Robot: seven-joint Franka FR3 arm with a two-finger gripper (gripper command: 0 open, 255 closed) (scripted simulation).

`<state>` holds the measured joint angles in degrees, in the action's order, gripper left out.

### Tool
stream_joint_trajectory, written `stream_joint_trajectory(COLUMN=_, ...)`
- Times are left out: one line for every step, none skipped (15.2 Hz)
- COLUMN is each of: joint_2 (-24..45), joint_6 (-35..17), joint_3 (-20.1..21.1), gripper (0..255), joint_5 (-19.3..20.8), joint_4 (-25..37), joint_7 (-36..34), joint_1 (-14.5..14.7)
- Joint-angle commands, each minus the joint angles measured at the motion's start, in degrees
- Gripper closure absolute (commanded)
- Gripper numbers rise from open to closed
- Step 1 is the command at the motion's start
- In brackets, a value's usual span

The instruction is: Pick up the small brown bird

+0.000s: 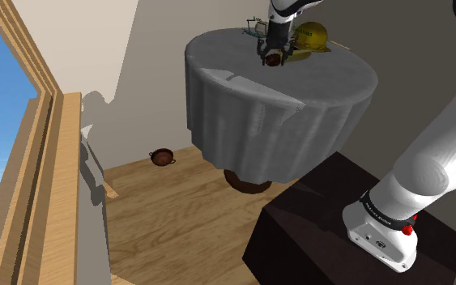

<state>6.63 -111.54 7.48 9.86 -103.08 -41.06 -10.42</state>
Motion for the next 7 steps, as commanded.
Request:
stream_joint_trajectory(joint_2=-0.2, joint_6=1.5, joint_3=0.0, gripper=255, joint_5=-0.1, joint_4=1.3, joint_7=0.2, joint_1=0.0)
stream_joint_trajectory(joint_2=-0.3, joint_6=2.2, joint_3=0.0, gripper=255, joint_5=-0.2, joint_4=1.9, joint_7=0.3, joint_1=0.0)
stream_joint_trajectory(joint_2=-0.4, joint_6=2.9, joint_3=0.1, gripper=255, joint_5=-0.2, joint_4=2.6, joint_7=0.4, joint_1=0.0)
stream_joint_trajectory(joint_2=-0.5, joint_6=3.7, joint_3=0.1, gripper=255, joint_5=-0.3, joint_4=3.3, joint_7=0.6, joint_1=0.1)
stream_joint_trajectory(joint_2=-0.5, joint_6=4.4, joint_3=0.1, gripper=255, joint_5=-0.3, joint_4=3.9, joint_7=0.7, joint_1=0.1)
stream_joint_trajectory(joint_2=-0.5, joint_6=4.5, joint_3=0.1, gripper=255, joint_5=-0.3, joint_4=4.0, joint_7=0.7, joint_1=0.1)
stream_joint_trajectory(joint_2=-0.5, joint_6=4.5, joint_3=0.1, gripper=255, joint_5=-0.3, joint_4=4.1, joint_7=0.7, joint_1=0.1)
